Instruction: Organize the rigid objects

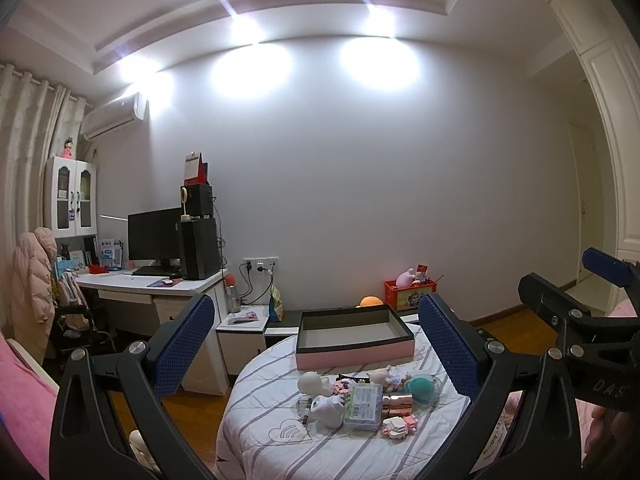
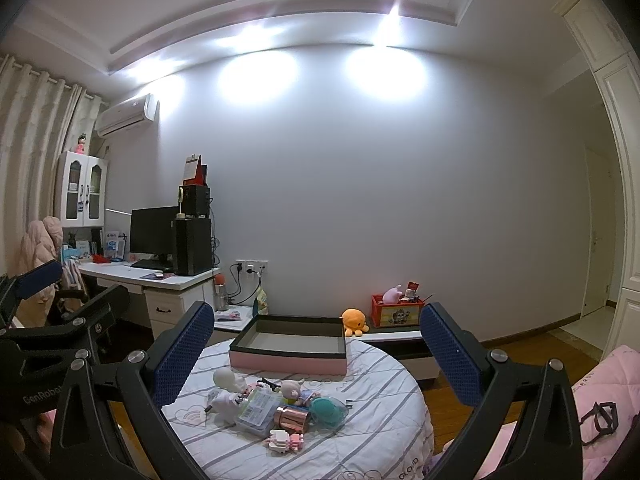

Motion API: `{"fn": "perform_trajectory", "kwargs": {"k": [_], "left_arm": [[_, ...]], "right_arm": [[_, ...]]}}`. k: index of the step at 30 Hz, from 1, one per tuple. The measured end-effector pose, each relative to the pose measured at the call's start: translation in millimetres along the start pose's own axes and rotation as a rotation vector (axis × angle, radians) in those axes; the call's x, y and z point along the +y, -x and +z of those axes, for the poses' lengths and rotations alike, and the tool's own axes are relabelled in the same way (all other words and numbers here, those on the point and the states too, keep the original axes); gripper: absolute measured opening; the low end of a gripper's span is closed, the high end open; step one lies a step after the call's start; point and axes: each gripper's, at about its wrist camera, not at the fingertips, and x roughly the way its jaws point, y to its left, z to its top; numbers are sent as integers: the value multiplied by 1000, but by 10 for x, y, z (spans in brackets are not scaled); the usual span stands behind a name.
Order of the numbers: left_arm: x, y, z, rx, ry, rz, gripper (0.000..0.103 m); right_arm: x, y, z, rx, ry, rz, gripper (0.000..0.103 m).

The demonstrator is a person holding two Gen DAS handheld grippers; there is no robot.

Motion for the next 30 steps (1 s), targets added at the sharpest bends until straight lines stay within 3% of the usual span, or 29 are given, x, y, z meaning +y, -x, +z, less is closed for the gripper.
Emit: {"fn": "perform_trajectory", "kwargs": {"k": [30], "left_arm": [[-31,51,-11,-6,-6,0,103]], "right_arm": [[-20,10,-25,-6,-1,4,103]]}}
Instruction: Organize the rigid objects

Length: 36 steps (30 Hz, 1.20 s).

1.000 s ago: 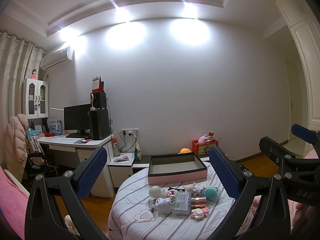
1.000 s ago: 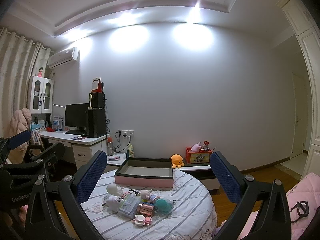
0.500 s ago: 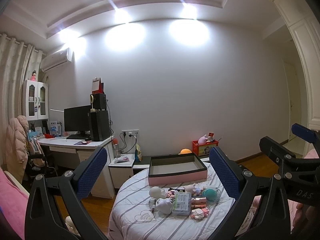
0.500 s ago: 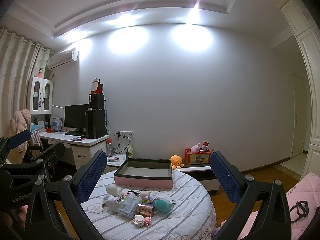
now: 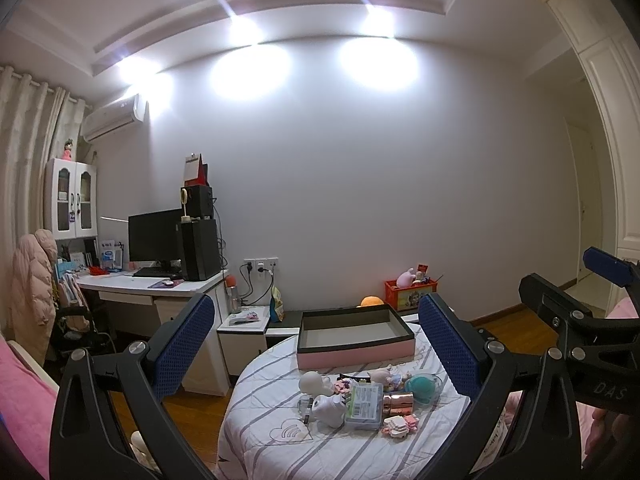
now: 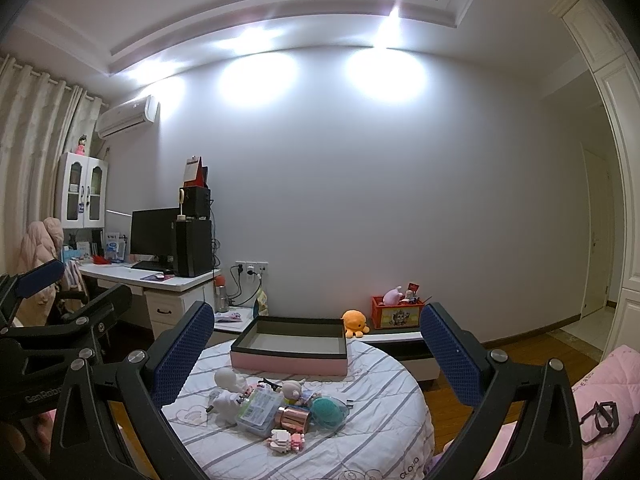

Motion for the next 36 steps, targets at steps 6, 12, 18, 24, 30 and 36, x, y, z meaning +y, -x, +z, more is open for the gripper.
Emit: {"fn": "perform_trajectory", "kwargs": {"k": [6,12,18,24,30,36], "left_arm": [[-1,3,-5,2,-1,0,103],[5,1,-3,1,0,-1,103],[5,2,2,3,-1,0,103],[19,15,6,3,1,1,103],[28,25,-2,3,0,1,103],[47,18,-15,3,3,-6,103]], "right_arm": [[0,5,-7,1,1,1,103],[10,12,-12,2,4,-4,103],[8,9,-8,5,5,0,103],[8,1,-8,6,6,0,103],[14,11,-13,9,7,0,103],[23,16,-15,10,9,-6,103]]}}
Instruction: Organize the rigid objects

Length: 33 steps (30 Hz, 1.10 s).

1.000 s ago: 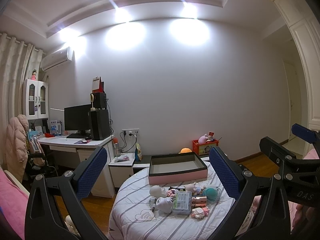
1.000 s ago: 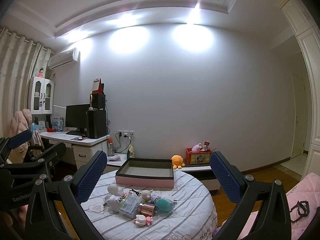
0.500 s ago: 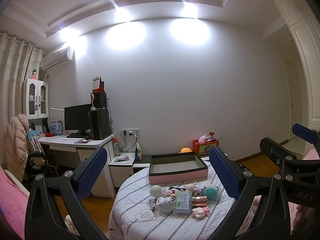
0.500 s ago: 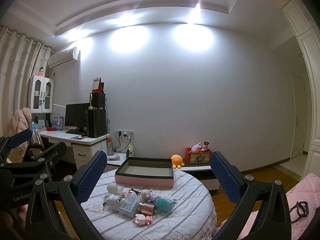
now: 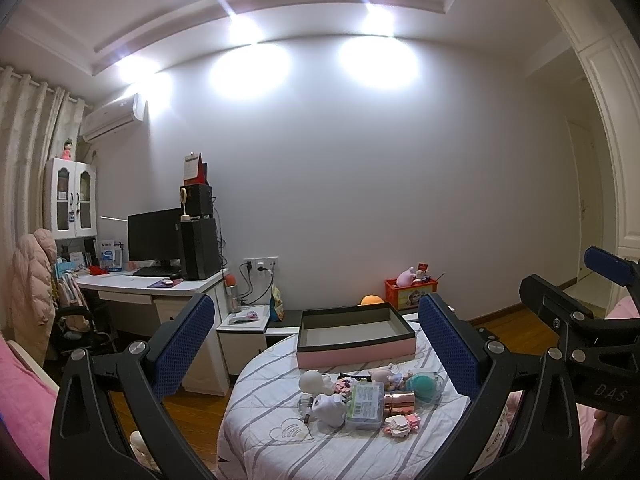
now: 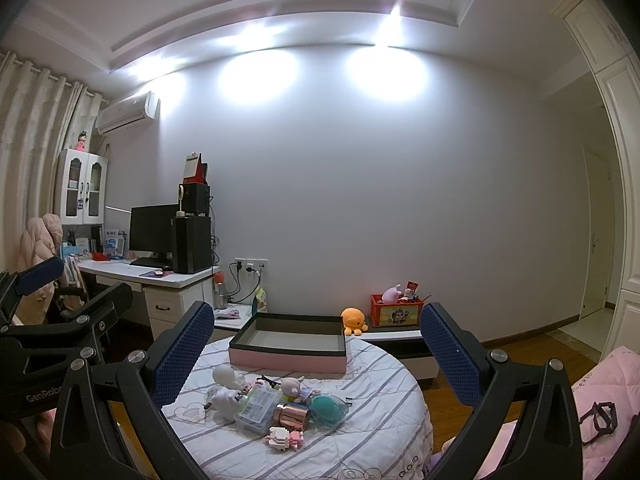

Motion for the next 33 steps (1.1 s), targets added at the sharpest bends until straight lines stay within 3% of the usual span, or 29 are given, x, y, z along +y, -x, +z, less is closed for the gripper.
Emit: {"fn": "perform_trajectory", "kwargs": {"k": [19,26,29,33], "left_arm": [[-213,-421,-152,16,-14,-56,103],[-258,-688,-361,-3,-13,-66,103],[-225,-881,-550,46,-18,-66,103],[-163,-1229,-941,178,-25,-58,103]], "right_arm": [[-215,-301,-198,49,-31,-40,103],[-271,-514,-372,52,-30,-54,103],[-279,-676,-546,92,-8,-65,103],[-345,-1033,-901,207,-15,-63,103]]}}
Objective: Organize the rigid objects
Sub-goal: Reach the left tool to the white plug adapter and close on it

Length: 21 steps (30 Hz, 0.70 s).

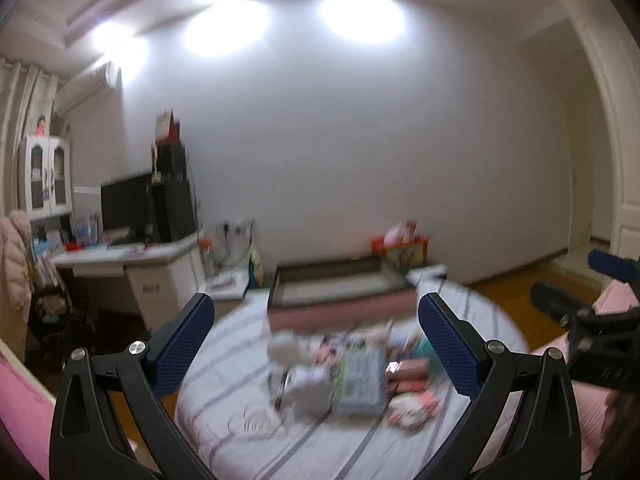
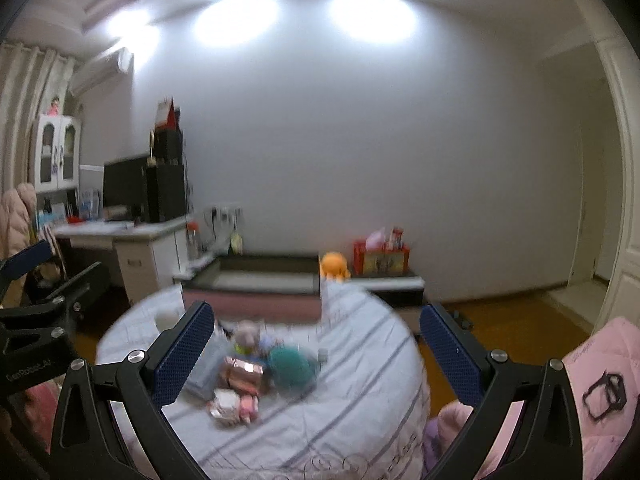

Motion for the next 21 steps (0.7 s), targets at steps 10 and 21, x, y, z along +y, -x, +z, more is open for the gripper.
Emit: {"fn": "perform_trajectory", "kwargs": {"k": [10,21], "left_arm": [[75,-896,-716,298,39,-33,103],[-28,-1285,-879,376,10,-85,103]], "right_arm": [[-11,-864,-660,254,-1,6,103],[-59,-1255,-800,354,0,39,103]]}}
